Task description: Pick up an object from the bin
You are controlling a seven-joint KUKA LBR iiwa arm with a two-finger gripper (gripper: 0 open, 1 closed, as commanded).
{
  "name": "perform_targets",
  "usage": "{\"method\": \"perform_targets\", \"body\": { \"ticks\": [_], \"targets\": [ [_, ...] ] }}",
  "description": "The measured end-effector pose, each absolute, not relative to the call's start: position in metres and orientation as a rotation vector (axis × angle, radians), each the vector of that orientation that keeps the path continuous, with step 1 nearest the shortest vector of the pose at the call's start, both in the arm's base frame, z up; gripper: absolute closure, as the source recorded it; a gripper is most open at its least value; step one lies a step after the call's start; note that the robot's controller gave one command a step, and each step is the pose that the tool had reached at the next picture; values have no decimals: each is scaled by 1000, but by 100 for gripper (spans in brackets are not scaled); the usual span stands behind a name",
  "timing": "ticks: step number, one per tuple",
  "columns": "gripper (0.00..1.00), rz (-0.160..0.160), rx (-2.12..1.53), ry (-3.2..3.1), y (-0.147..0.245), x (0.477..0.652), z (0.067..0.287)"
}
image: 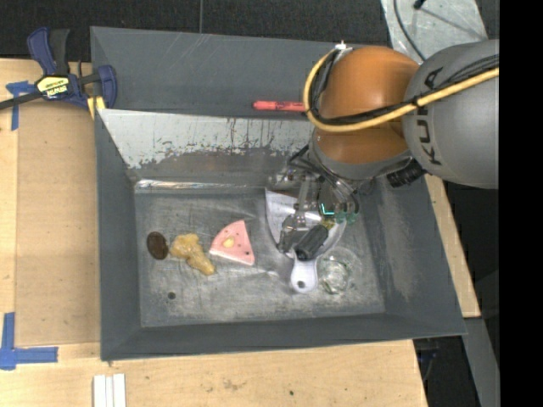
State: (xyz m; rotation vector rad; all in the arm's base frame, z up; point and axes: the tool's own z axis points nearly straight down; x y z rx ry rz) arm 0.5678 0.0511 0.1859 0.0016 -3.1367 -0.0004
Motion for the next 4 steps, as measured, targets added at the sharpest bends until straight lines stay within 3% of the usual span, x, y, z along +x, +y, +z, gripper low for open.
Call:
{"method": "perform_targets", "body": {
  "ticks": [1,2,3,4],
  "targets": [
    [0,-1,0,-3145,51,570,190],
    [100,9,554,-3099,136,547,79],
    [100,6,548,-3100,136,547,79],
    [100,0,605,-3080,136,548,117]
  ]
}}
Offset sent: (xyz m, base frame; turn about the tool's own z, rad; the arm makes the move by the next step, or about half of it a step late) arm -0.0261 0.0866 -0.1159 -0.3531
